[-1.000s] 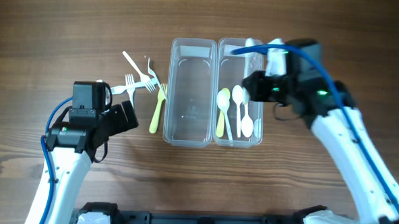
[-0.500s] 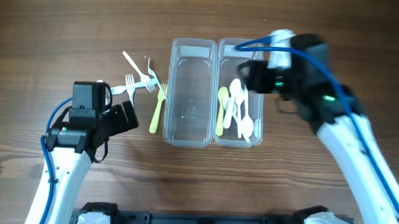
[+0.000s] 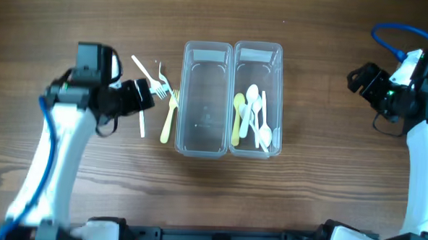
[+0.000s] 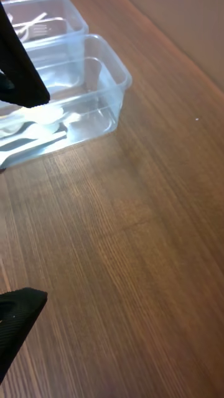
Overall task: Pack container
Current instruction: 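Retract the right arm aside and move the left gripper over the forks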
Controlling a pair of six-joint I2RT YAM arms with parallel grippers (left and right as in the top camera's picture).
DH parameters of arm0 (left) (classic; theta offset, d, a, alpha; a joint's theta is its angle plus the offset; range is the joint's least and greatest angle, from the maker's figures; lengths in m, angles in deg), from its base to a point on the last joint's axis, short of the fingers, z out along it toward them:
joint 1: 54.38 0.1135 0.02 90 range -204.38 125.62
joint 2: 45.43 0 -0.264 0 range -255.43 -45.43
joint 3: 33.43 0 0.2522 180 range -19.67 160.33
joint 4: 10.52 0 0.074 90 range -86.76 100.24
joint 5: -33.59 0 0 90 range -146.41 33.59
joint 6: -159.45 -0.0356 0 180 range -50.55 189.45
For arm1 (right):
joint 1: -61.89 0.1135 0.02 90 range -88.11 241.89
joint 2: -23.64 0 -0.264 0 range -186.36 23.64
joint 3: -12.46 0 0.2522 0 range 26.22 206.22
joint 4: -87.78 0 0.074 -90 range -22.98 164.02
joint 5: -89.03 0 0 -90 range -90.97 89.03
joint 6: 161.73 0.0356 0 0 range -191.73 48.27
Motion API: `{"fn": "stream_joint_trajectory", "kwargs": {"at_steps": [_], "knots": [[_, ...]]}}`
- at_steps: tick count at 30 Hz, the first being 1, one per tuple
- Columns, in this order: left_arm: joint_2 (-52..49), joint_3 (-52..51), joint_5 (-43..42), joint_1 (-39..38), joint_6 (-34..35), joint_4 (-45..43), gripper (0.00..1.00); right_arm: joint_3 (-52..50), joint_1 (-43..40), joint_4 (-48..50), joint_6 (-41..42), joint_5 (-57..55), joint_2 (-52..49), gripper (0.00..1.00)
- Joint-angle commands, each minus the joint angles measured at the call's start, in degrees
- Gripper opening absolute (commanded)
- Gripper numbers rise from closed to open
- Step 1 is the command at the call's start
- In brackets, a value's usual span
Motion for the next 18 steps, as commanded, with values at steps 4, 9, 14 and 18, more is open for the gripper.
{"fn": "stream_joint_trajectory", "kwargs": {"at_steps": [4,9,14,18], "knots": [[-18.38,3.52,4.07,0.24,-4.50,-3.82,0.73,0.72,0.02,-0.26,0.26,0.83,-0.90,0.87],[-24.44,3.50,4.09,-0.02,-4.26,-5.75,0.55,0.72,0.02,-0.26,0.02,0.83,-0.90,0.86],[-26.58,3.45,5.29,-0.02,-4.31,-8.44,0.64,0.72,0.02,-0.28,0.02,0.81,-0.90,0.86],[-26.58,3.45,8.90,-0.04,-7.93,-8.96,0.60,0.44,0.02,-0.28,0.04,0.83,-0.90,0.86]]}}
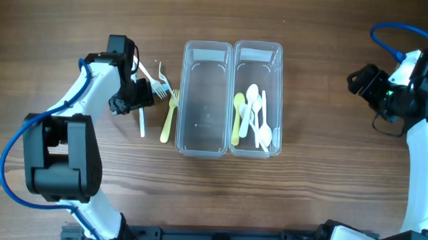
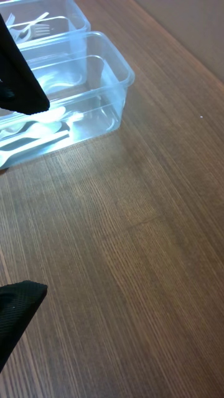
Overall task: Pack container
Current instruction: 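Retract the right arm aside and move the left gripper over the forks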
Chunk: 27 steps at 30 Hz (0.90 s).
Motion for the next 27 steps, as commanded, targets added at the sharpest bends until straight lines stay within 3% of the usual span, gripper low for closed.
{"fn": "stream_joint_trajectory", "kwargs": {"at_steps": [1,3,4,5,7,9,14,19,21,22,23,25,26,27], "knots": [[-0.50,0.31,1.57,-0.35,-7.32,-0.35,0.53,0.35,0.04,0.07,0.02,0.63,-0.57,0.86],[-0.50,0.31,1.60,-1.68,-16.98,-0.22,0.42,0.33,0.04,0.07,0.04,0.63,-0.59,0.85],[-0.50,0.31,1.60,-3.13,-25.24,-0.22,0.36,0.33,0.04,0.09,0.02,0.63,-0.59,0.85],[-0.50,0.31,1.60,-4.55,-28.44,-0.44,0.34,0.33,0.04,0.07,0.00,0.59,-0.59,0.85],[-0.50,0.31,1.60,-6.67,-33.81,-1.97,0.36,0.33,0.04,0.07,-0.13,0.20,-0.59,0.85],[-0.48,0.31,1.62,-8.70,-45.00,-2.08,0.36,0.33,0.04,0.07,-0.11,0.20,-0.59,0.85],[-0.50,0.31,3.76,-9.94,-54.97,-2.38,0.34,0.33,0.04,0.02,-0.11,0.22,-0.59,0.84],[-0.50,0.33,3.58,-8.79,-58.62,-4.04,0.46,0.33,0.04,0.02,-0.13,0.20,-0.63,0.83],[-0.50,1.49,4.42,-8.52,-57.46,-4.98,0.52,0.13,0.09,0.09,-0.11,0.22,-0.63,0.82],[-0.48,2.91,4.72,-8.04,-53.09,-5.55,0.58,-0.28,0.09,0.31,-0.11,0.20,-0.63,0.82],[-0.50,5.18,4.61,-7.04,-45.20,-6.54,0.64,-0.92,0.09,0.57,-0.11,0.20,-0.63,0.82],[-0.50,10.29,4.57,-4.92,-28.20,-6.73,0.63,-2.12,0.09,1.33,0.04,0.22,-0.70,0.81],[-0.48,12.46,3.69,-4.33,-23.28,-5.64,0.61,-2.25,0.09,1.36,0.07,0.24,-0.74,0.80],[-0.35,14.95,-0.81,-4.20,-21.00,-4.42,0.66,-2.25,0.09,1.42,0.07,0.24,-0.74,0.80]]}}
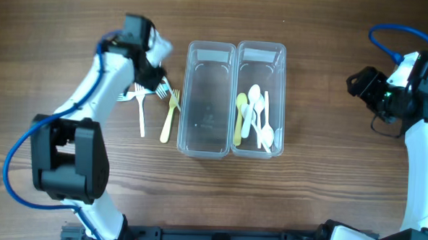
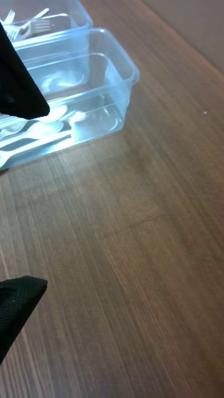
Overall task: Pack container
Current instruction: 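Retract the right arm aside and move the left gripper over the forks, then lower the left gripper and grasp a white fork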
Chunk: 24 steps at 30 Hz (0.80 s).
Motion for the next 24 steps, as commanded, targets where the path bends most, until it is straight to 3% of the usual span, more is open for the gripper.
{"fn": "stream_joint_trajectory", "kwargs": {"at_steps": [1,2,3,4,5,6,8,9,10,12,13,15,24], "knots": [[-0.02,5.92,-6.19,1.11,16.17,1.99,0.66,-0.63,0.07,0.59,0.07,0.26,-0.70,0.80],[0.28,5.99,-8.20,0.76,16.22,1.86,0.64,-0.63,0.07,0.63,0.07,0.26,-0.70,0.80],[0.28,5.99,-9.55,0.76,20.79,1.27,0.50,-0.63,0.07,0.61,0.04,0.26,-0.70,0.80],[0.26,5.99,-8.33,1.11,33.05,1.07,0.34,-0.63,0.07,0.61,0.07,0.26,-0.70,0.80],[0.26,5.99,-8.28,1.68,43.23,1.55,0.37,-0.63,0.07,0.61,0.04,0.26,-0.70,0.80],[0.26,5.99,-10.32,2.03,51.01,1.68,0.50,-0.63,0.07,0.61,0.09,0.31,-0.70,0.80],[0.26,5.99,-18.16,1.60,49.57,-0.61,0.71,-0.63,0.07,0.57,0.11,0.52,-0.70,0.80],[0.26,5.99,-19.26,1.27,48.74,-0.92,0.86,-0.63,0.07,0.55,0.09,0.74,-0.70,0.80],[0.26,5.99,-19.56,1.11,48.96,-0.87,0.94,-0.63,0.07,0.55,0.11,1.20,-0.70,0.80],[0.26,5.99,-18.93,1.20,53.13,-0.04,0.58,-0.63,0.07,0.59,0.31,2.78,-0.70,0.80],[0.26,5.99,-16.63,1.33,60.83,2.10,0.53,-0.63,0.07,0.61,0.33,2.89,-0.70,0.80],[0.17,5.99,-12.31,1.33,66.84,4.42,0.50,-0.63,0.07,0.57,0.31,2.89,-0.70,0.80],[-4.76,7.45,-5.44,1.64,69.75,7.30,0.43,-0.63,0.07,0.44,0.28,3.08,-0.70,0.79]]}}
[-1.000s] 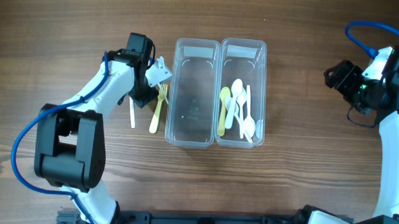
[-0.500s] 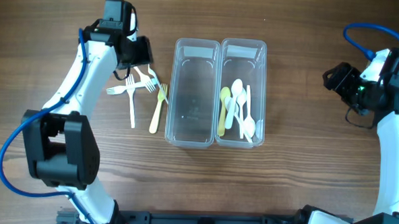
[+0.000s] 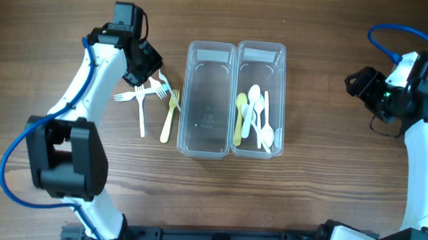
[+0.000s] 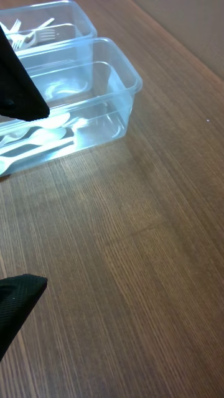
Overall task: Pack container
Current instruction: 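Lower the left gripper and grasp a white fork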
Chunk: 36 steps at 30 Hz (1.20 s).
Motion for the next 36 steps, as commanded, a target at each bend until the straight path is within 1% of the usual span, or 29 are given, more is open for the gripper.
{"fn": "stream_joint_trajectory", "kwargs": {"at_steps": [1,4,13,19,21,23,25,29,32,34,35,36], "knots": [[-5.25,3.41,2.25,0.31,1.57,0.61,0.45,-0.59,0.07,-0.11,0.28,1.33,-0.59,0.79],[-8.90,6.95,3.54,0.61,1.62,2.80,0.47,-0.59,0.07,-0.46,0.31,1.36,-0.59,0.79],[-14.78,7.02,3.54,1.57,1.75,0.76,0.47,-0.59,0.07,-1.29,0.28,1.33,-0.59,0.78],[-16.48,7.02,4.24,1.57,1.53,-0.61,0.47,-0.59,0.07,-1.31,0.28,1.33,-0.59,0.78],[-16.76,7.02,4.66,1.57,1.51,-0.90,0.44,-0.59,0.07,-1.31,0.28,1.33,-0.59,0.78],[-17.03,7.02,4.85,1.57,1.46,-1.14,0.37,-0.59,0.07,-1.38,0.28,1.33,-0.59,0.78],[-17.11,7.02,4.83,1.55,0.20,-2.27,0.38,-0.59,0.07,-1.55,0.28,1.33,-0.59,0.77],[-17.14,7.02,4.83,1.51,0.04,-2.91,0.38,-0.59,0.07,-1.55,0.28,1.33,-0.59,0.75],[-17.75,7.02,4.81,1.03,0.09,-2.86,0.35,-0.59,0.07,-1.57,0.28,1.33,-0.59,0.75],[-19.02,7.02,4.57,0.79,0.09,-2.73,0.34,-0.59,0.09,-1.57,0.26,1.33,-0.59,0.75],[-19.82,7.02,4.55,0.68,0.09,-2.54,0.32,-0.59,0.07,-1.57,0.24,1.33,-0.59,0.75],[-20.55,7.02,4.07,0.57,0.11,-2.25,0.28,-0.59,0.07,-1.57,0.24,1.33,-0.59,0.75]]}}
